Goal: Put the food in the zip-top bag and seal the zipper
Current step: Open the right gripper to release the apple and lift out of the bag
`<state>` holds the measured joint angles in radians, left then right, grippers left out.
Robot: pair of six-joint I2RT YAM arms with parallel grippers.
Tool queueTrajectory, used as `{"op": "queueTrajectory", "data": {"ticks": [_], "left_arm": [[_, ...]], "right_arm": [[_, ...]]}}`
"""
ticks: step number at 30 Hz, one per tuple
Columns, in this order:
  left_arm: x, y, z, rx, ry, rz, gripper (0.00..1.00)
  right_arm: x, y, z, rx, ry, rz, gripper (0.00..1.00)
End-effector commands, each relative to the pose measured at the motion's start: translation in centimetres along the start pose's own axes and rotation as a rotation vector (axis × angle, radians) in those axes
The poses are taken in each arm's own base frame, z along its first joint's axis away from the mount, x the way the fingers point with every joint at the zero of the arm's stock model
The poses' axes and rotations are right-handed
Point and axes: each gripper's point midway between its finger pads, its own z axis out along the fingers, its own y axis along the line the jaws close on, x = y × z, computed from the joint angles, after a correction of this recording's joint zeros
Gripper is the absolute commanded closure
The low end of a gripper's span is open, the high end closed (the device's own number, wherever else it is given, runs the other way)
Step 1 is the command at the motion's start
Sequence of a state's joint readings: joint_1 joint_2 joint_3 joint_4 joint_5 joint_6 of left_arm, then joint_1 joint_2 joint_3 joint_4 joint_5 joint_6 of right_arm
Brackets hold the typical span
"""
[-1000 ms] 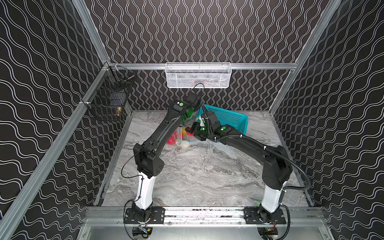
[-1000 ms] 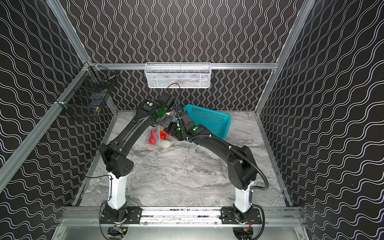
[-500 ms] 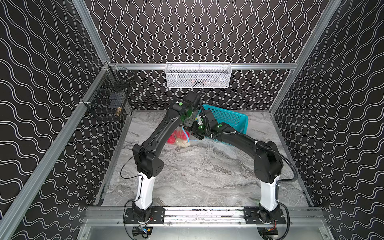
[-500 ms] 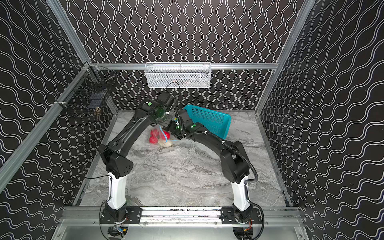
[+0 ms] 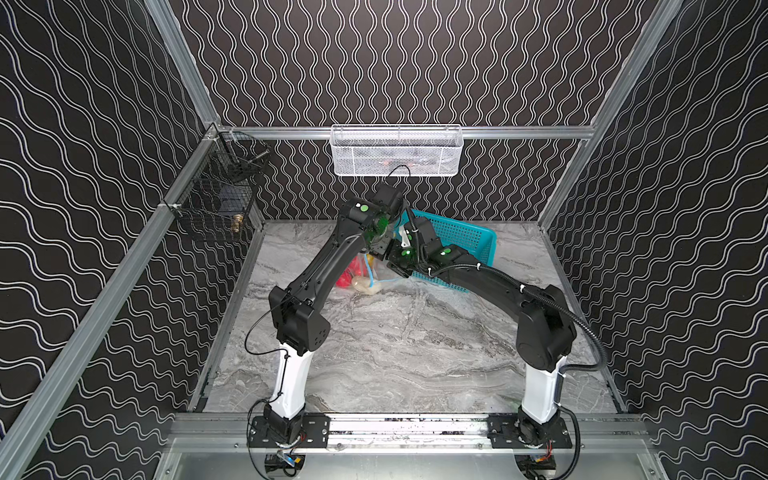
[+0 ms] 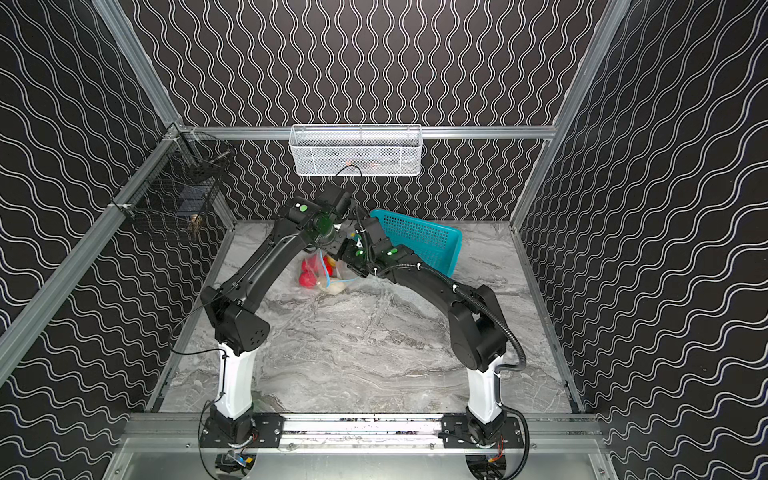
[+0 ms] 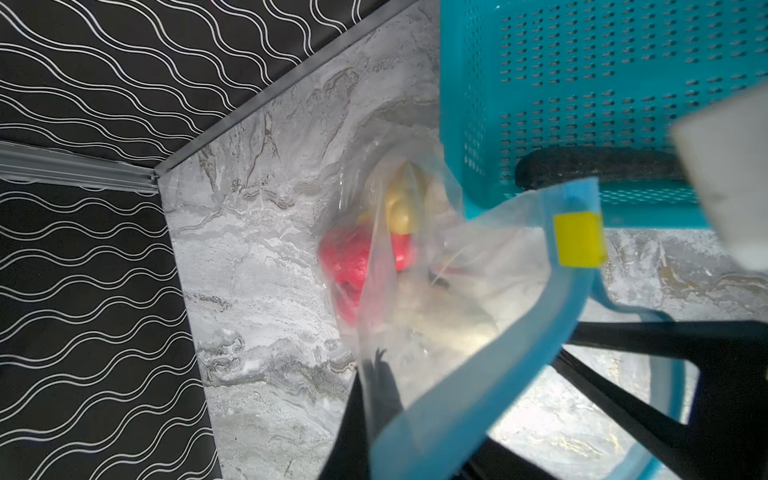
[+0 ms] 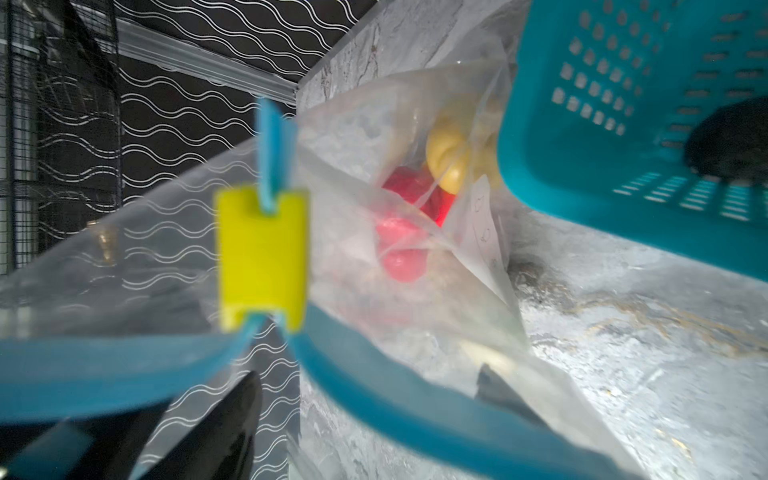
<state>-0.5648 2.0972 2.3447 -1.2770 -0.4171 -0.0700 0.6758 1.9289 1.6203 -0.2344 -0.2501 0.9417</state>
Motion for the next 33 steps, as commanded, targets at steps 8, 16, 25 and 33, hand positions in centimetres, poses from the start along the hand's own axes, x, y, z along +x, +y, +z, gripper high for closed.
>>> {"op": "queueTrajectory", "data": {"ticks": [8, 16, 25, 33], "left_arm": [[-0.2, 0.2, 1.0, -0.028, 0.012, 0.007, 1.00], [-0.5, 0.3, 0.7, -0.012, 0.003, 0.003, 1.00], [0.1, 0.7, 1.6, -0.019, 0.025, -0.002, 1.00], [0.2, 0.1, 3.0, -0.015, 0.043, 0.016, 1.00]], "right_arm": [[-0.5, 0.0, -3.8, 0.029, -0.071, -0.075, 0.14], [-1.0, -1.4, -5.7, 0.096, -0.102, -0.102, 0.01], [-4.5, -1.2, -7.3, 0.135, -0.116, -0.127, 0.01], [-6.8, -2.7, -6.8, 0.266, -0.093, -0.117, 0.01]]}}
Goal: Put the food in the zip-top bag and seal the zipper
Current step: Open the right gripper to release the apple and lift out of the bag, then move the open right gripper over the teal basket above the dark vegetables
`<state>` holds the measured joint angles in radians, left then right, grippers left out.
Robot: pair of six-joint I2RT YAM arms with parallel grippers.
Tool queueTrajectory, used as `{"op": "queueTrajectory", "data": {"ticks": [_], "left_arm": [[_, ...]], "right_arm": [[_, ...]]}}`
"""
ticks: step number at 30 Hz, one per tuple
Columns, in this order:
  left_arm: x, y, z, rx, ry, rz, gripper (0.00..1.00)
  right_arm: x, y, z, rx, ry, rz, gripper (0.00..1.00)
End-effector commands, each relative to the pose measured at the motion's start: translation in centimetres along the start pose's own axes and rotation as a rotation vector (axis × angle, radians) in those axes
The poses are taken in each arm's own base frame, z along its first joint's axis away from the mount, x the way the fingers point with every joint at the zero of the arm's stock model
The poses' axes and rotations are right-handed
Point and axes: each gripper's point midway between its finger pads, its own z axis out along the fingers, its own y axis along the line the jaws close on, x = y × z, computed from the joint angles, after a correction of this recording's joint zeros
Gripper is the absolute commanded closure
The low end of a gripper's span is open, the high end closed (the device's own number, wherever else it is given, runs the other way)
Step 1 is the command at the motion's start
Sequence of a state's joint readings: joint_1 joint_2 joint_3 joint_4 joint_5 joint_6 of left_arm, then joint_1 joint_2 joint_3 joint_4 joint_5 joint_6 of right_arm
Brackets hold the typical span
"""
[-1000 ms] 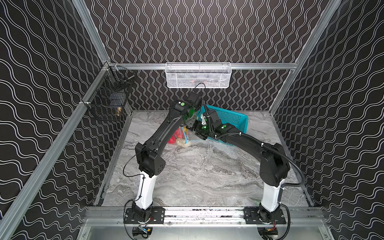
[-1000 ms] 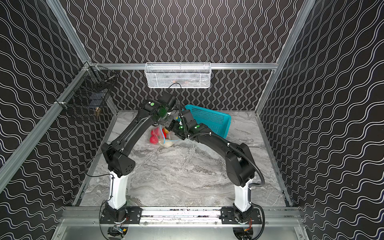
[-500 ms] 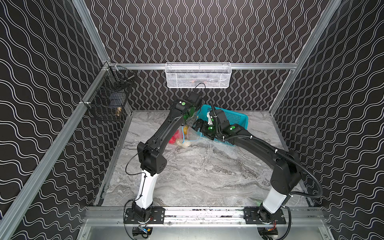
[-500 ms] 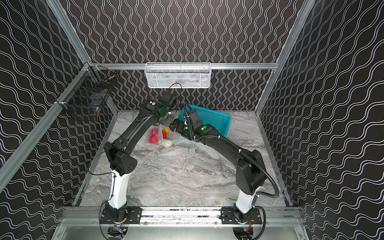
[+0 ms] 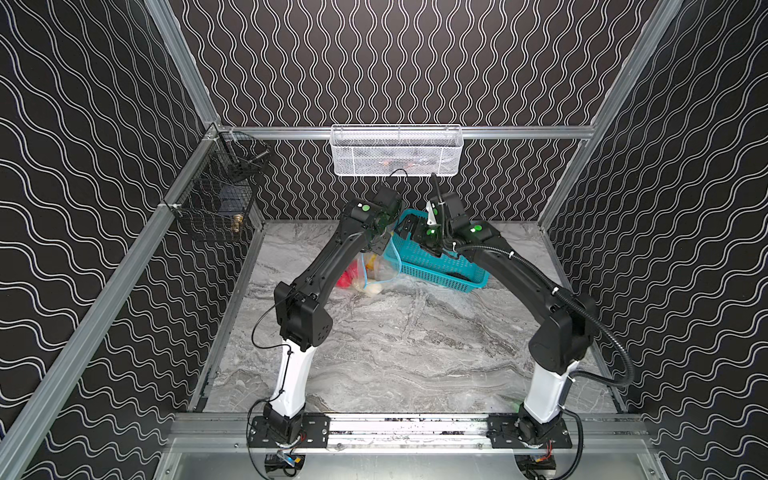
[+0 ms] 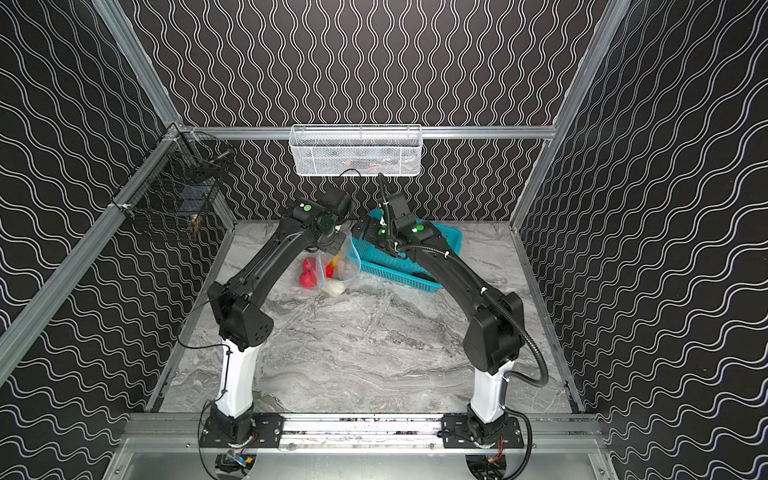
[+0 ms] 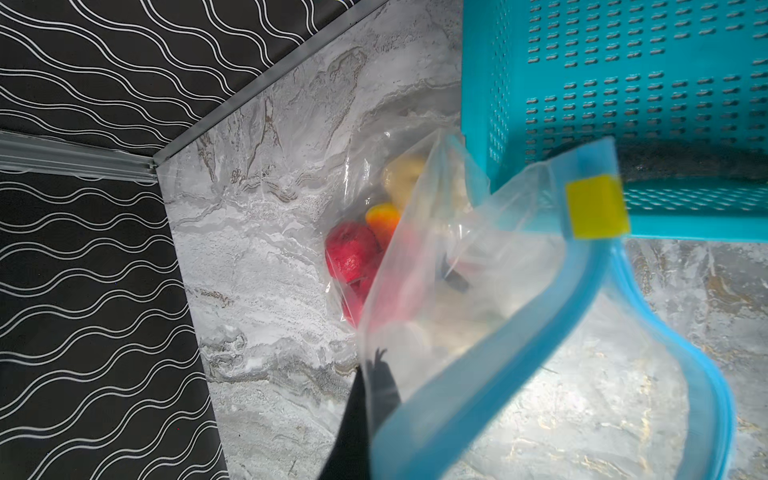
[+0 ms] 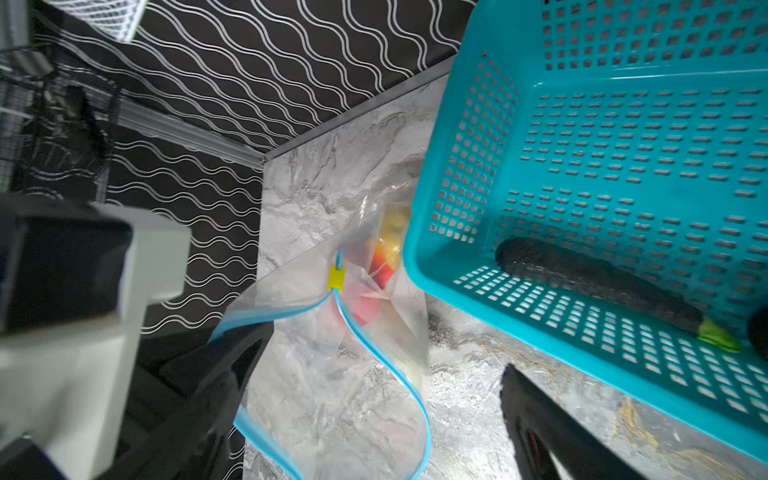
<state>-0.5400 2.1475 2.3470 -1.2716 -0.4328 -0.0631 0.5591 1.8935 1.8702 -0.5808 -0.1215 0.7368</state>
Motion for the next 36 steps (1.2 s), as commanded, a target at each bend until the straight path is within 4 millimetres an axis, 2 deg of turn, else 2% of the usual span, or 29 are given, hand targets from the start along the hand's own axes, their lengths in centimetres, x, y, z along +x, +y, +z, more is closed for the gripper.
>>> {"op": "queueTrajectory", "data": {"ticks": [1, 7, 13, 18, 25, 29, 33, 36], "left_arm": [[-0.2, -0.7, 0.8, 0.023, 0.002, 0.015, 1.00], [-0.8, -1.5, 0.7, 0.077, -0.006, 0.017, 1.00], [-0.5, -0.3, 0.1, 0.058, -0.049, 0.027, 1.00], [0.1, 0.6, -0.4, 0.024, -0.081, 0.029, 1.00], [0.1, 1.2, -0.7, -0.001, -0.085, 0.051, 1.00], [-0.6, 2.4, -1.0, -0.056, -0.114, 0.043, 1.00], [-1.3, 3.0, -1.4, -0.077, -0.142, 0.053, 1.00], [-1.1, 2.7, -0.9, -0.067, -0.123, 0.055, 1.00]], "right_arm": [[1.2, -2.2, 0.9, 0.101, 0.063, -0.007, 0.01], [0.5, -4.4, 1.4, 0.184, 0.050, 0.021, 0.01], [-1.3, -6.4, 1.5, 0.247, 0.024, 0.023, 0.01], [-2.4, -7.7, 2.8, 0.272, 0.044, -0.019, 0.01], [-2.7, -9.2, 5.1, 0.324, 0.088, -0.160, 0.01], [-2.7, -10.1, 5.9, 0.339, 0.113, -0.252, 0.01], [-3.0, -11.4, 6.1, 0.359, 0.138, -0.333, 0.01], [-3.1, -11.2, 6.1, 0.339, 0.143, -0.424, 0.01]]}}
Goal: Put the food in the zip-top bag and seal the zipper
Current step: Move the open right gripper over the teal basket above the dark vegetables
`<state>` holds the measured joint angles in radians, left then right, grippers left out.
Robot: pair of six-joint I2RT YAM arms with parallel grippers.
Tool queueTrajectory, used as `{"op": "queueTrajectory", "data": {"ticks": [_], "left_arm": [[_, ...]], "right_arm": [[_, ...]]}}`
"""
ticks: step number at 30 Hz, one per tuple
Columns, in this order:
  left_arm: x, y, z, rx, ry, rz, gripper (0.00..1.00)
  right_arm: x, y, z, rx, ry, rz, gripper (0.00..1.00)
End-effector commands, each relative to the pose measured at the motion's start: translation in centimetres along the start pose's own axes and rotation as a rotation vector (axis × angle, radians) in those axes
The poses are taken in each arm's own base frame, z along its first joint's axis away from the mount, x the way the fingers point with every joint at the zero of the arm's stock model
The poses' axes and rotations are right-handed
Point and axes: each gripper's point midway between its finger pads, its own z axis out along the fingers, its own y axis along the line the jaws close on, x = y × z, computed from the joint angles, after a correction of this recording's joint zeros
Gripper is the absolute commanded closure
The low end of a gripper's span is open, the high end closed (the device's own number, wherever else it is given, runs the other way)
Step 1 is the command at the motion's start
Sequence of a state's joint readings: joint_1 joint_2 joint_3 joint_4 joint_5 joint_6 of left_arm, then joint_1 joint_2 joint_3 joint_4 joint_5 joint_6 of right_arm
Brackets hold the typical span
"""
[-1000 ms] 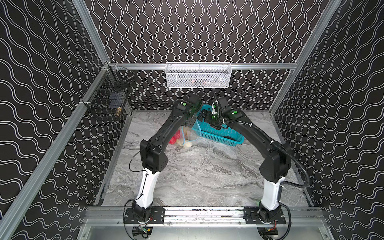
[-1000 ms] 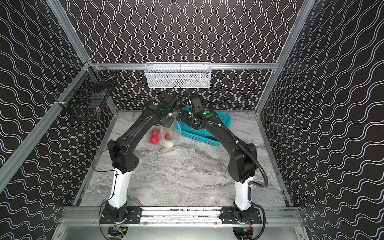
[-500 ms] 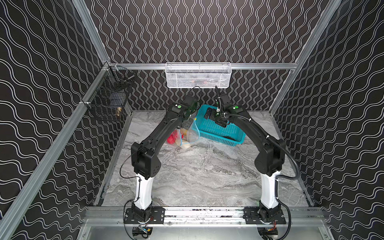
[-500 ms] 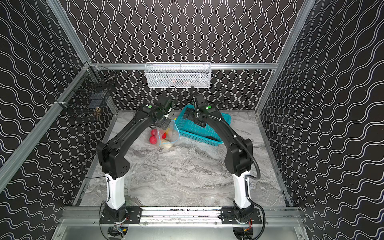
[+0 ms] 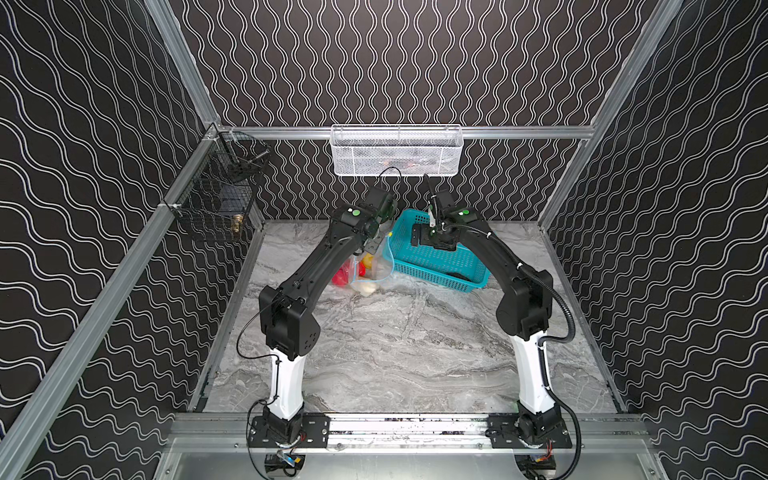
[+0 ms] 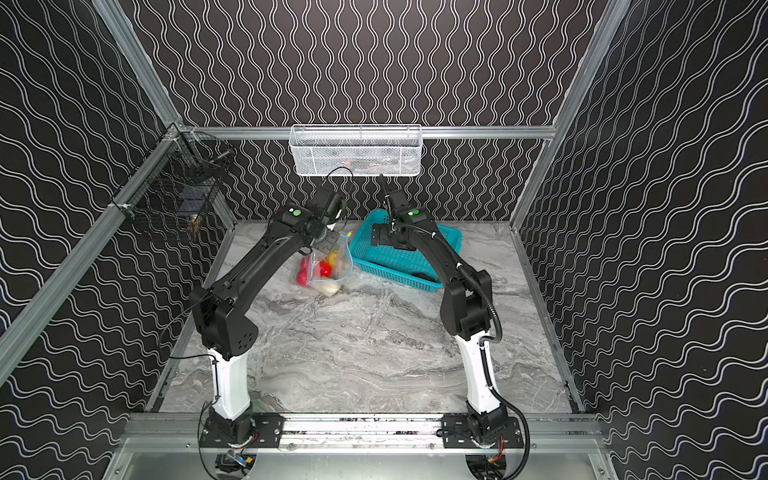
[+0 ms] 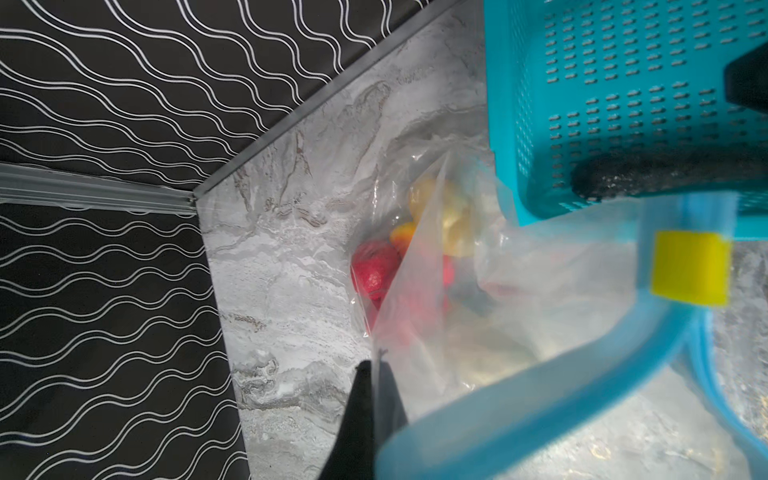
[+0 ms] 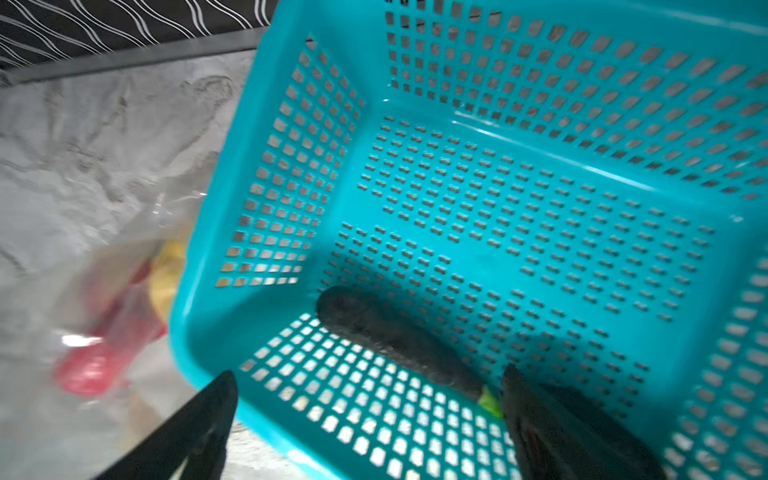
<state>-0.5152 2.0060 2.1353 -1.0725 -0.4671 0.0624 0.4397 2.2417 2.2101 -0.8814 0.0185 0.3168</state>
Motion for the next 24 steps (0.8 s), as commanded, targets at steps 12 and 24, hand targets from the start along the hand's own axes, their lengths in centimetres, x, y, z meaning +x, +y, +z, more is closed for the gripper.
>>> {"op": "queueTrajectory", "data": {"ticks": [12, 24], "left_arm": [[0.6, -0.3, 1.2, 0.008, 0.051, -0.023, 1.00], [1.8, -0.4, 1.8, -0.009, 0.072, -0.022, 1.00]], "right_arm": [[-0.3, -0.6, 1.0, 0.044, -0.002, -0.323, 0.01], [0.4, -0.4, 2.5, -0.061, 0.026, -0.349, 0.01]]}}
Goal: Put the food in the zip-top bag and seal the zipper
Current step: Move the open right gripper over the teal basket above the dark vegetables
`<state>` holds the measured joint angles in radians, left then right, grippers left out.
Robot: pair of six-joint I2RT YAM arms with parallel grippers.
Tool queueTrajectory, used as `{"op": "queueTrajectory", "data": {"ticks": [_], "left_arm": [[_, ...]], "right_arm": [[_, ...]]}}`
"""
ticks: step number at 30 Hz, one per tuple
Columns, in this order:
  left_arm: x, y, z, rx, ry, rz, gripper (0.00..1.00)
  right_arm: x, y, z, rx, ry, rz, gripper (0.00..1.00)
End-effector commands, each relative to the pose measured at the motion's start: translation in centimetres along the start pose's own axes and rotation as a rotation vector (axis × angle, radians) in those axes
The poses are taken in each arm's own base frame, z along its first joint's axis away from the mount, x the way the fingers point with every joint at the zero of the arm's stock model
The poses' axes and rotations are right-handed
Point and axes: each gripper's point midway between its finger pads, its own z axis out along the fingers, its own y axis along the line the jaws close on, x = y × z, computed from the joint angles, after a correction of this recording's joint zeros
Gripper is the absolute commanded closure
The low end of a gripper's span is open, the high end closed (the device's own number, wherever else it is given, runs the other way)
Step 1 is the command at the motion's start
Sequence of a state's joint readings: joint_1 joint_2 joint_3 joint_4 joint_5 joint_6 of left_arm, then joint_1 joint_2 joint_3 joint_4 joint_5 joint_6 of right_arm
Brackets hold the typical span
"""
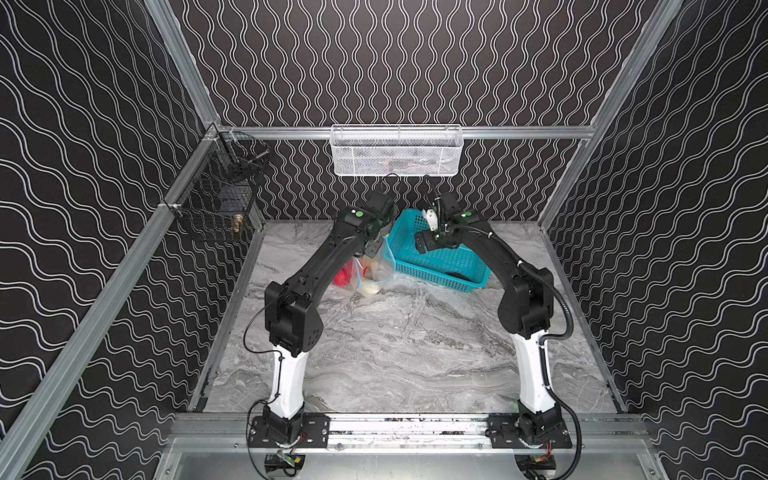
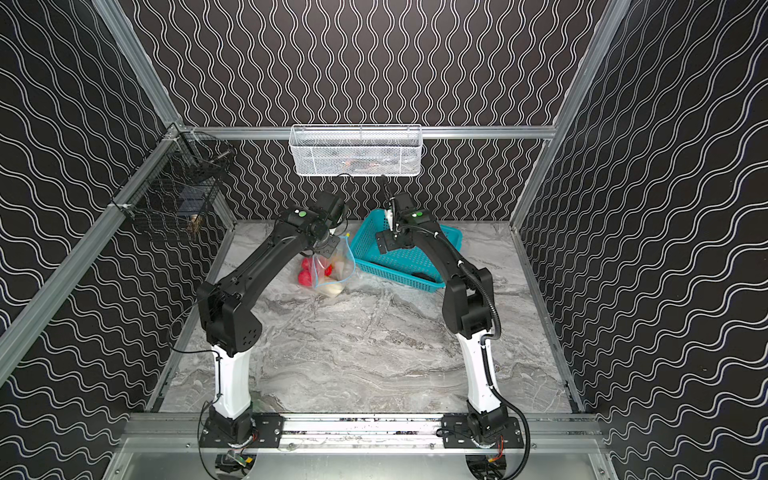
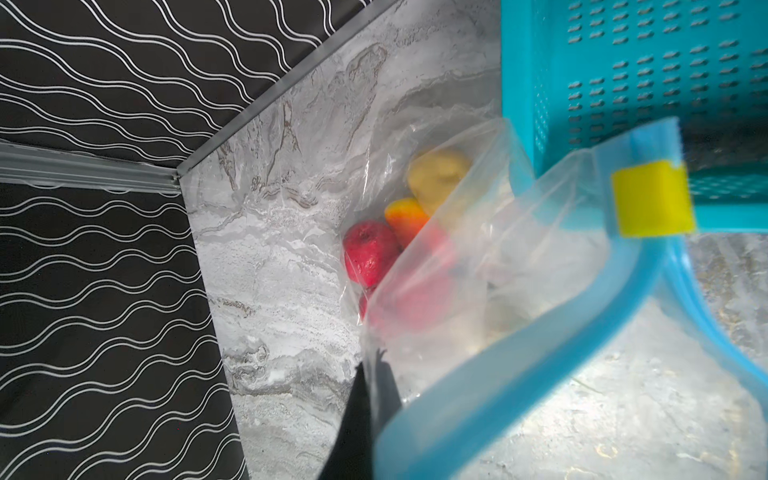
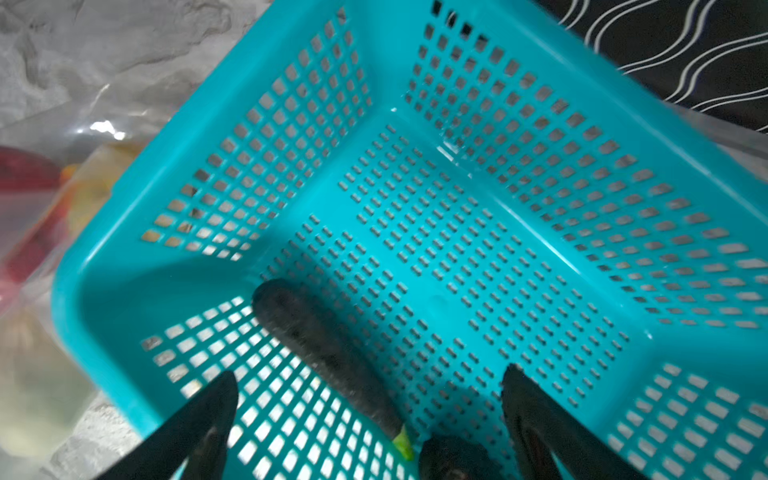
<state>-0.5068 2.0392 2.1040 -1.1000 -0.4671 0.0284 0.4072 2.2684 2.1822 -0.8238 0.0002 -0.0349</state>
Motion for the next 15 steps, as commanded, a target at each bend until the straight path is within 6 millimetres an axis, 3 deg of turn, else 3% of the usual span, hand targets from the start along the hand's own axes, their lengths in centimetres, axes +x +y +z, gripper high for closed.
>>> {"op": "queueTrajectory", "data": {"ticks": [1, 9, 15], "left_arm": [[-0.1, 0.4, -0.4, -0.007, -0.015, -0.024, 1.00], [-0.1, 0.1, -0.4, 0.011, -0.012, -0.026, 1.00], [-0.2, -0.1, -0.3, 0.018, -0.008, -0.026, 1.00]], "right_arm": [[0.7, 1.6, 1.0, -0.076, 0.031, -0.027, 0.01], [2.8, 1.2, 3.8, -0.067, 0.136, -0.031, 0.01], [3.7, 2.0, 4.4, -0.117, 0.145, -0.049, 0.01]]}}
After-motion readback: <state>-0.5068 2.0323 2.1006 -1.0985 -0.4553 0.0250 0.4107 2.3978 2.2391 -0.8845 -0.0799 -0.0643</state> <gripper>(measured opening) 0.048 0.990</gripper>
